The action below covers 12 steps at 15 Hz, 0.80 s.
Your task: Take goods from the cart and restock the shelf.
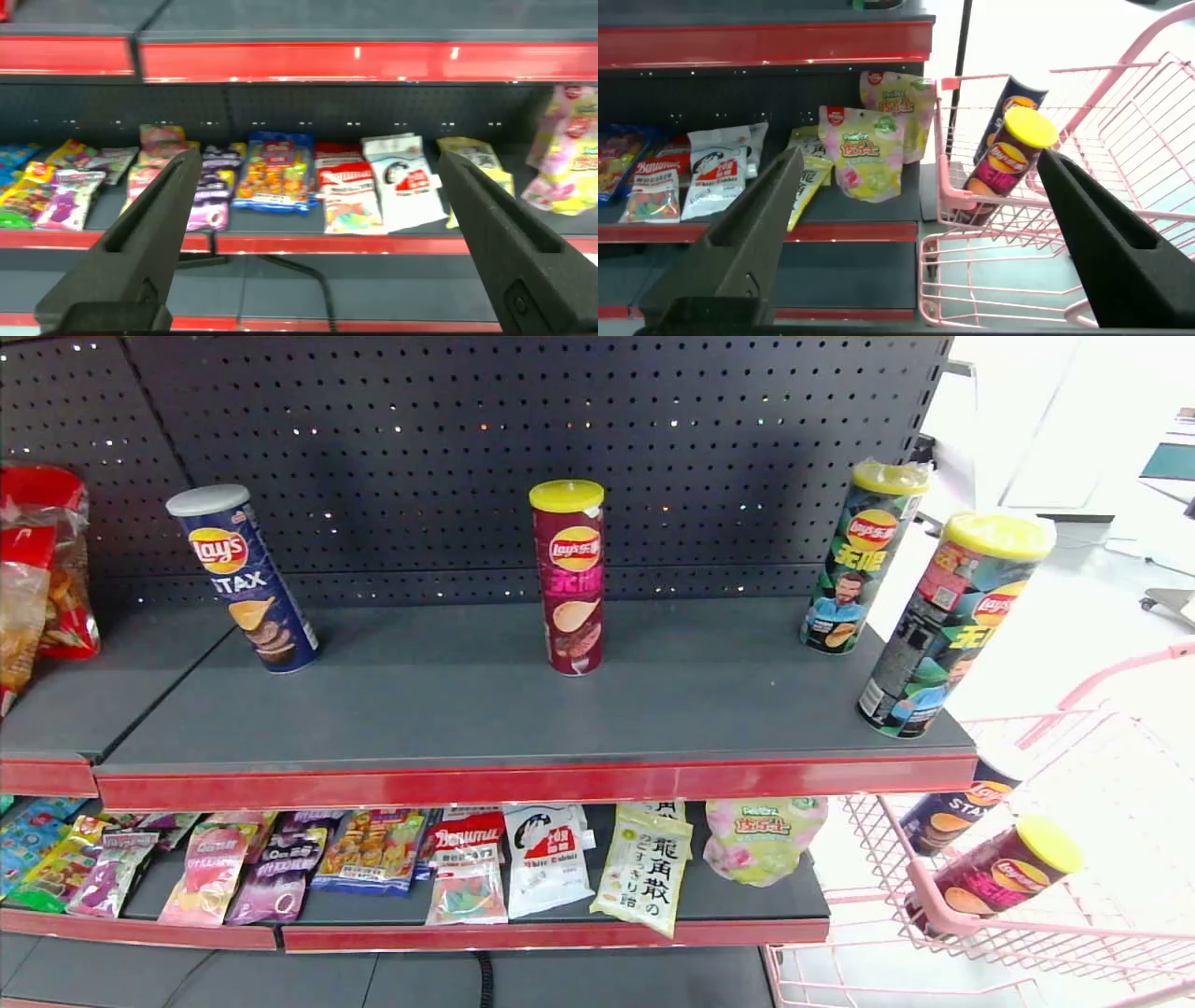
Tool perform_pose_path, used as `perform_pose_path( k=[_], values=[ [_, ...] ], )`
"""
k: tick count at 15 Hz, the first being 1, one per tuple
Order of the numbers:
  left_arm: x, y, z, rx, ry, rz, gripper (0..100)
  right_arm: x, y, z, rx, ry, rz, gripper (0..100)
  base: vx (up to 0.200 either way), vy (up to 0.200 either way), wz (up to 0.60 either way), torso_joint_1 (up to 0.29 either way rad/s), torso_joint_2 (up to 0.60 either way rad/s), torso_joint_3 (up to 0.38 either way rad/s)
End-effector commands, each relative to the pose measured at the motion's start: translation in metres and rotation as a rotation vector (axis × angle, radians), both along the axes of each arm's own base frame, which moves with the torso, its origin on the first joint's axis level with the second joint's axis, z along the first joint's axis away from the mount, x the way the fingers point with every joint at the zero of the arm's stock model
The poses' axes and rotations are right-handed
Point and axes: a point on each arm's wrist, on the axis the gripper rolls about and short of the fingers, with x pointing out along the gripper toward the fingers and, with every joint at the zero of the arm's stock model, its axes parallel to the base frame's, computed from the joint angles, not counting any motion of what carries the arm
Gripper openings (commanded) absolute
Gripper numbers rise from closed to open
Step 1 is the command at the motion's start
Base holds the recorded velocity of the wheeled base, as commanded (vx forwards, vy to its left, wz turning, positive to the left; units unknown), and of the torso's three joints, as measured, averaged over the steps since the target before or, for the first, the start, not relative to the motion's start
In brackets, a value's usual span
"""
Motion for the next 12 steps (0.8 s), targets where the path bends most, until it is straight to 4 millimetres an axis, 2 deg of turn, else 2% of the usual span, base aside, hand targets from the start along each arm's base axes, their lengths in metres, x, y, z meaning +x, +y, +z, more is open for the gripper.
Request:
perform_pose_path(
  k=[1, 5, 9, 12],
  values=[
    [0.0001, 0.0, -0.0001, 0.0, 0.001, 0.001, 100, 0.0001, 0.0, 0.0001, -0.001, 0.001, 0.0, 100, 0.0, -0.2, 0.0, 0.007, 0.01, 0.002],
    [0.0001, 0.0, -0.0001, 0.0, 0.001, 0.001, 100, 0.0001, 0.0, 0.0001, -0.001, 0.001, 0.0, 100, 0.0, -0.2, 0.0, 0.006, 0.0, 0.001],
    [0.0001, 0.0, -0.0001, 0.0, 0.001, 0.001, 100, 0.0001, -0.0001, 0.0001, -0.001, 0.001, -0.004, 100, 0.0, 0.0, 0.0, 0.0, 0.0, 0.0],
    [0.0001, 0.0, -0.0001, 0.0, 0.001, 0.0, 100, 0.0001, -0.0001, 0.0001, -0.001, 0.001, -0.004, 100, 0.0, 0.0, -0.6, -0.001, 0.0, 0.004]
  ],
)
